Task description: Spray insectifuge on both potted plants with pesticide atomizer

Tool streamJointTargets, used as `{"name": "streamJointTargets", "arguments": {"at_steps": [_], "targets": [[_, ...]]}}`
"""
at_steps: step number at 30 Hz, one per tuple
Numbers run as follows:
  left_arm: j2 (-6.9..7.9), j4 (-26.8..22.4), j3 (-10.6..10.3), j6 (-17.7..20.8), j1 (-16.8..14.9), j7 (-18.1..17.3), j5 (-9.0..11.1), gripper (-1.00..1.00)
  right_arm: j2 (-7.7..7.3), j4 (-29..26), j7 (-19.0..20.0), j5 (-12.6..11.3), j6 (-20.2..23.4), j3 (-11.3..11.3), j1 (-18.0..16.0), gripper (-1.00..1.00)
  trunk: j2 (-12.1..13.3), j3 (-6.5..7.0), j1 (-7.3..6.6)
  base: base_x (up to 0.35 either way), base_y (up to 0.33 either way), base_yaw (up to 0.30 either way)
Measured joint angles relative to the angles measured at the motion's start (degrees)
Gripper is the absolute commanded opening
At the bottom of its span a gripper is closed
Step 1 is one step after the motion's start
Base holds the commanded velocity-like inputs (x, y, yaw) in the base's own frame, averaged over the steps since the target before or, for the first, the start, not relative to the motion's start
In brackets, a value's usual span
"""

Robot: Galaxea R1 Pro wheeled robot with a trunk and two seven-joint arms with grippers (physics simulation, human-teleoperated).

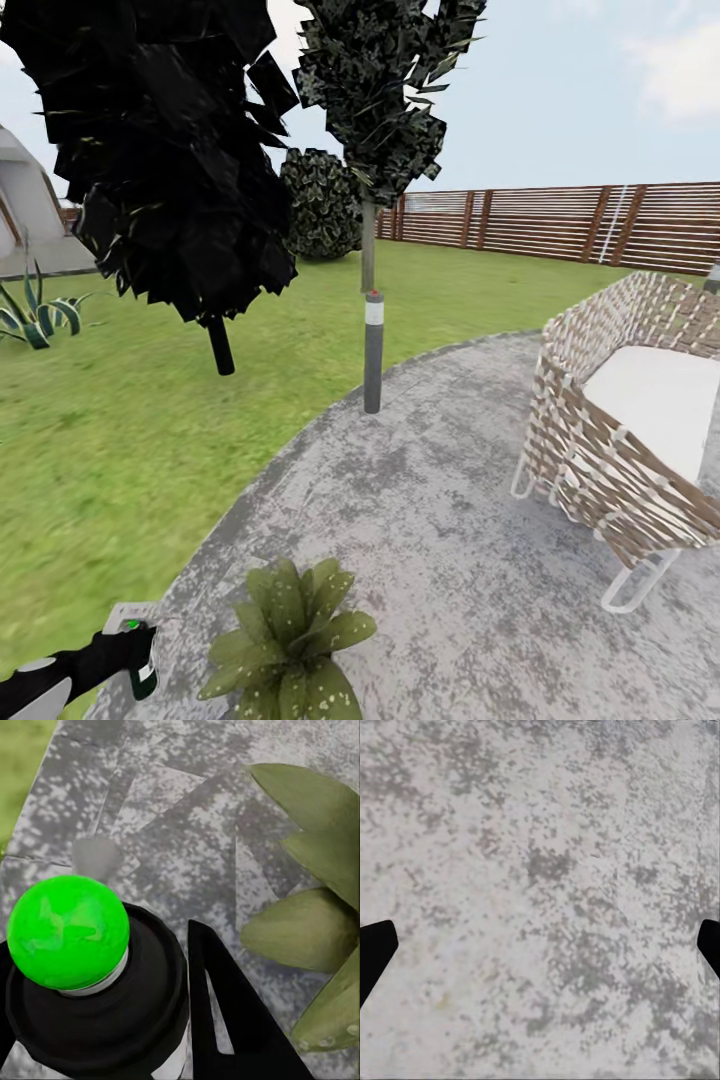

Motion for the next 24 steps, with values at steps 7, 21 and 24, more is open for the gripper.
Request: {"name": "streamJointTargets", "arguments": {"at_steps": [7, 21, 24], "targets": [[-0.01, 0.2, -0.3, 1.5, 0.0, -0.2, 0.0, -1.0, 0.0, 0.4, 0.3, -0.8, -0.5, -0.4, -0.1, 1.0, 0.0, 0.0, 0.0, 0.0, 0.34, -0.231], [-0.09, 0.2, -0.3, 1.6, 0.0, -0.1, 0.1, -1.0, 0.0, 0.5, 0.3, -0.8, 0.0, -0.5, -0.2, 1.0, 0.0, 0.0, 0.0, -0.114, 0.327, -0.295], [-0.34, -0.1, -0.3, 1.9, -0.1, -0.5, -0.3, -1.0, 0.0, 0.5, 0.2, -0.8, 0.1, -0.6, -0.2, 1.0, 0.0, 0.0, 0.0, -0.128, 0.309, -0.295]]}}
